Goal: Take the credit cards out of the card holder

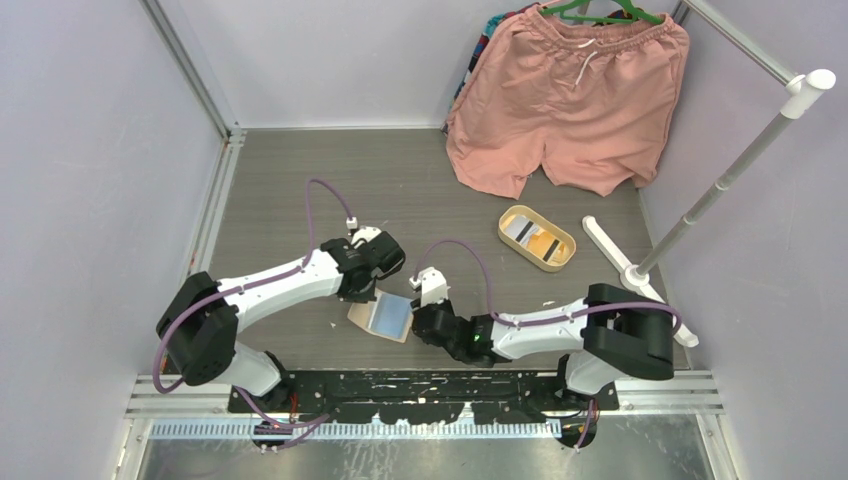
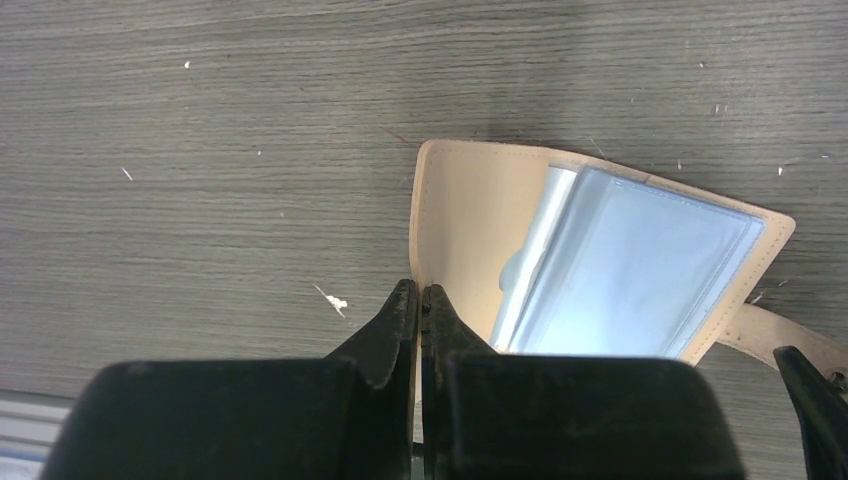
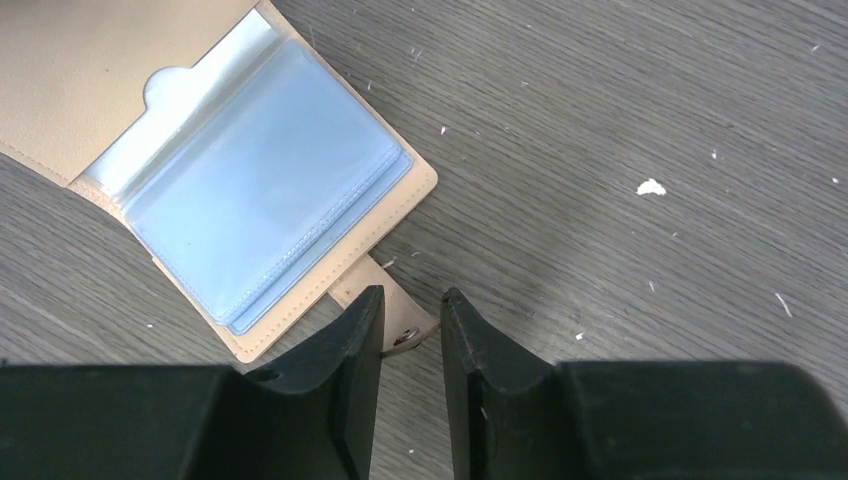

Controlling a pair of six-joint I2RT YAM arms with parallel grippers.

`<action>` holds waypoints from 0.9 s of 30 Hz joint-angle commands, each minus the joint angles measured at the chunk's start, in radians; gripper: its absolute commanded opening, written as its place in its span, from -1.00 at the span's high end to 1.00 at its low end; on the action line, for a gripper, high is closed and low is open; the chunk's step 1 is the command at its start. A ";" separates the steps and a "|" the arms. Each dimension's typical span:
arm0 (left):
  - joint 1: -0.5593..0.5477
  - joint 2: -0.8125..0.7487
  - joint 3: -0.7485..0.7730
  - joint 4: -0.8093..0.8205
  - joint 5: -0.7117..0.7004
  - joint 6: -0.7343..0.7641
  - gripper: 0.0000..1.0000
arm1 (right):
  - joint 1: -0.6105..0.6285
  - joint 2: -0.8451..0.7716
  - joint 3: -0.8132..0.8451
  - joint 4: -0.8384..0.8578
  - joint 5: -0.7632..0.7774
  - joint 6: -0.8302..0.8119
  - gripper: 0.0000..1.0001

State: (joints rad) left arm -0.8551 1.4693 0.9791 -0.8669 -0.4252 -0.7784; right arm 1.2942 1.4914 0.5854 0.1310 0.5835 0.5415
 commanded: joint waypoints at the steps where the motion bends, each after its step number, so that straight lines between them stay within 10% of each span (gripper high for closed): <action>1: 0.005 -0.030 0.000 0.009 -0.016 -0.009 1.00 | 0.006 -0.060 -0.022 0.002 0.048 0.043 0.37; 13: 0.007 -0.031 -0.003 -0.001 -0.020 -0.015 1.00 | 0.007 -0.029 -0.033 0.024 0.041 0.074 0.98; 27: 0.005 -0.179 -0.065 0.163 0.106 -0.108 0.91 | -0.080 0.033 0.012 0.160 -0.071 0.047 0.98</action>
State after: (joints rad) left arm -0.8551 1.3628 0.9554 -0.8246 -0.3851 -0.8211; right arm 1.2514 1.4899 0.5552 0.1806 0.5606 0.5930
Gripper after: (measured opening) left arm 0.018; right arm 0.091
